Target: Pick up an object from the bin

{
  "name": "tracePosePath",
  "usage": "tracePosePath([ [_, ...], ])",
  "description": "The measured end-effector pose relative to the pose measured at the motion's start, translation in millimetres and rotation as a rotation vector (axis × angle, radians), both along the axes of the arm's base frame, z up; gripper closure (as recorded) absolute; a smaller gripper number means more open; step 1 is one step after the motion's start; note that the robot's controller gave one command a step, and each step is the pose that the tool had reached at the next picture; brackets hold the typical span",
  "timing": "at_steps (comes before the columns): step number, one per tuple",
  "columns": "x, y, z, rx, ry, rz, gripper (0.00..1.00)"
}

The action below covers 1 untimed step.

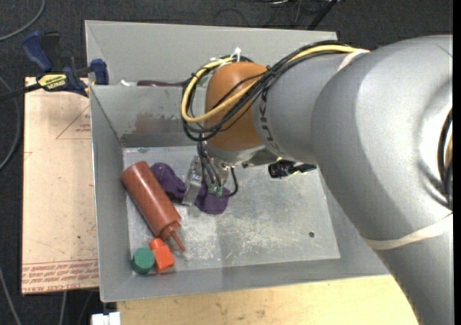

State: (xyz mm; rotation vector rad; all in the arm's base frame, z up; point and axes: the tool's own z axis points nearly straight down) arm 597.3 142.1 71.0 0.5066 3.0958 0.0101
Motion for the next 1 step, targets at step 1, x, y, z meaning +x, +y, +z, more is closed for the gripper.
tracePosePath([
  [1, -1.4, -0.2, 6.0, -0.001, 0.005, 0.000, 1.00],
])
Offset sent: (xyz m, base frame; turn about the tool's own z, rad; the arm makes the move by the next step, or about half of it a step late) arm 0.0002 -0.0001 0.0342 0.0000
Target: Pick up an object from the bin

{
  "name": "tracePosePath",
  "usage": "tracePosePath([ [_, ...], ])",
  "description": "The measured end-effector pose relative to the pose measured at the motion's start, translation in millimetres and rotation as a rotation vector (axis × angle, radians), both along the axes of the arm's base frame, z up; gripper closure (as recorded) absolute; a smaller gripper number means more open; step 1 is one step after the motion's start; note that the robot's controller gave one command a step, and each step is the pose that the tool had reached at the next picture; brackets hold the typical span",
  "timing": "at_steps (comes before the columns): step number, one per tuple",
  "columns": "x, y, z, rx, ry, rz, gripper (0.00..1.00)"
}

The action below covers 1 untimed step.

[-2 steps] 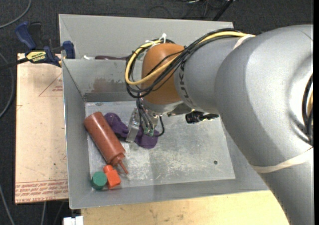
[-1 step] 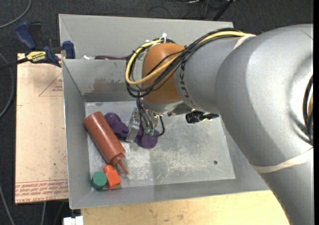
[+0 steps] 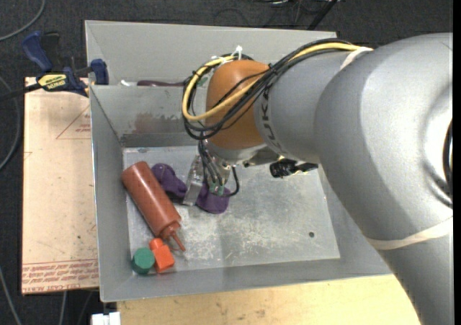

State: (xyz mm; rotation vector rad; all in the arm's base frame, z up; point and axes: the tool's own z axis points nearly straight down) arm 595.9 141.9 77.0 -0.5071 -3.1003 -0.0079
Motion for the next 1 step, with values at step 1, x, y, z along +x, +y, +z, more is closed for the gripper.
tracePosePath([
  [1, 0.8, 0.2, 12.1, 0.001, -0.003, 0.000, 1.00],
])
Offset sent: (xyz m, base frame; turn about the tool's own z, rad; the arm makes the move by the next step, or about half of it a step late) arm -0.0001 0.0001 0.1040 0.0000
